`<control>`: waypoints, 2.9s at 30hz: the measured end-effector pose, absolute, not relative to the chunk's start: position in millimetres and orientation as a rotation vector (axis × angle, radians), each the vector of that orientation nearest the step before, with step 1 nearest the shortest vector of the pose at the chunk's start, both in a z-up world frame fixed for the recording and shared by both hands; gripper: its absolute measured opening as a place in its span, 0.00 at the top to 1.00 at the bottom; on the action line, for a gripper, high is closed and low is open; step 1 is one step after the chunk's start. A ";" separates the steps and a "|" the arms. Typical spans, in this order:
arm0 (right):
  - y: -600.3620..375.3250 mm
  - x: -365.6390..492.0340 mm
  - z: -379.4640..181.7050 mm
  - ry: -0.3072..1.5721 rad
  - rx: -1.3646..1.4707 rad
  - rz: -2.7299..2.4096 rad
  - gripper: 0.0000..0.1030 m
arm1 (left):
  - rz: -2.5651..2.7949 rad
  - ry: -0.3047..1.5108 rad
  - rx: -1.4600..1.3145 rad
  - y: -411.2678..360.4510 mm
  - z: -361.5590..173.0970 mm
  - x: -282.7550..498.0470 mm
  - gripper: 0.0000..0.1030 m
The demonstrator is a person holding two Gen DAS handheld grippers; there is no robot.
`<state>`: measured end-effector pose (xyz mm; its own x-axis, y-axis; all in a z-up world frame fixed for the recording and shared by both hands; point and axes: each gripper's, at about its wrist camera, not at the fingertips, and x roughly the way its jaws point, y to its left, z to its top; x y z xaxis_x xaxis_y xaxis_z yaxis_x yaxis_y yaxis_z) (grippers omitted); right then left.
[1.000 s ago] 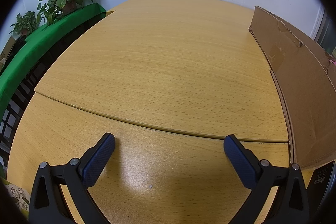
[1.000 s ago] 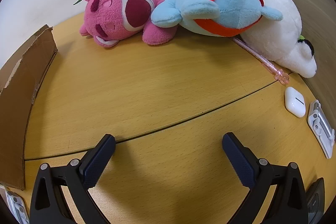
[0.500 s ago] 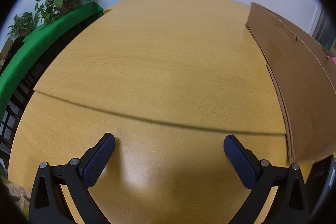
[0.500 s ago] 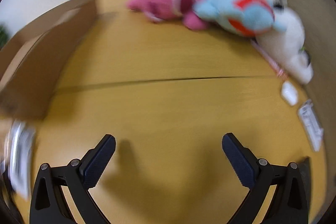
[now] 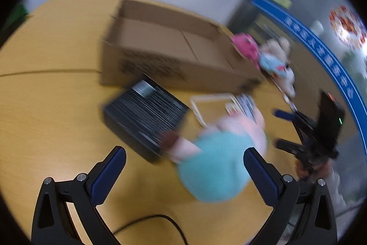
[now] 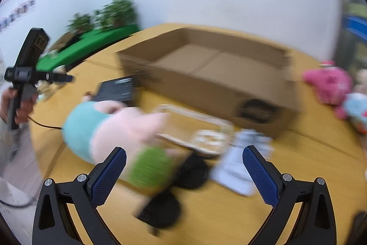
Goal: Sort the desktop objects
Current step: 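Move both grippers to the pink-and-teal pig plush and close on it, then lift the pig plush with both grippers and carry it over the cardboard box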
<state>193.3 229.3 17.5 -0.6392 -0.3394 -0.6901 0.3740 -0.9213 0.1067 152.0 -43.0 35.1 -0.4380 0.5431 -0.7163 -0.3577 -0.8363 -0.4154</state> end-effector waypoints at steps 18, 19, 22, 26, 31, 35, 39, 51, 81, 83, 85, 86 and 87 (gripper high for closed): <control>167.1 215.3 -25.2 0.066 1.131 -2.369 0.19 | 2.187 -0.233 -1.227 -7.3 11.4 165.5 0.20; 165.7 216.2 -22.5 0.068 1.128 -2.381 0.20 | 2.202 -0.222 -1.204 -5.8 18.3 167.2 0.20; 166.3 218.1 -3.6 0.065 1.084 -2.425 0.21 | 2.235 -0.224 -1.140 -3.7 39.3 165.0 0.22; 165.1 206.0 38.8 0.120 0.996 -2.518 0.21 | 2.279 -0.194 -0.998 -3.0 79.7 154.4 0.22; 162.4 185.5 90.0 0.127 0.867 -2.631 0.21 | 2.309 -0.138 -0.838 -2.8 130.7 132.1 0.22; 156.9 167.4 125.6 0.165 0.764 -2.721 0.21 | 2.323 -0.108 -0.739 -2.7 163.8 111.7 0.22; 153.2 149.4 150.2 0.188 0.693 -2.759 0.21 | 2.336 -0.101 -0.678 -3.8 182.0 95.6 0.22; 150.1 64.3 188.2 0.254 0.594 -2.757 0.21 | 2.390 -0.110 -0.582 -8.8 206.2 17.4 0.22; 175.4 -259.9 20.0 -0.113 1.099 -2.476 0.22 | 2.323 -0.239 -1.215 -5.5 35.0 -237.1 0.22; 176.8 -264.7 0.0 -0.138 1.151 -2.451 0.22 | 2.307 -0.234 -1.254 -4.7 24.5 -240.3 0.23; 174.3 -259.9 -14.3 -0.149 1.184 -2.434 0.22 | 2.296 -0.230 -1.292 -3.7 14.9 -241.8 0.23; 174.0 -257.7 -21.6 -0.153 1.203 -2.427 0.22 | 2.306 -0.213 -1.297 -1.7 16.6 -244.9 0.23; 173.6 -262.9 -24.9 -0.160 1.222 -2.420 0.22 | 2.312 -0.202 -1.313 0.3 17.0 -246.9 0.23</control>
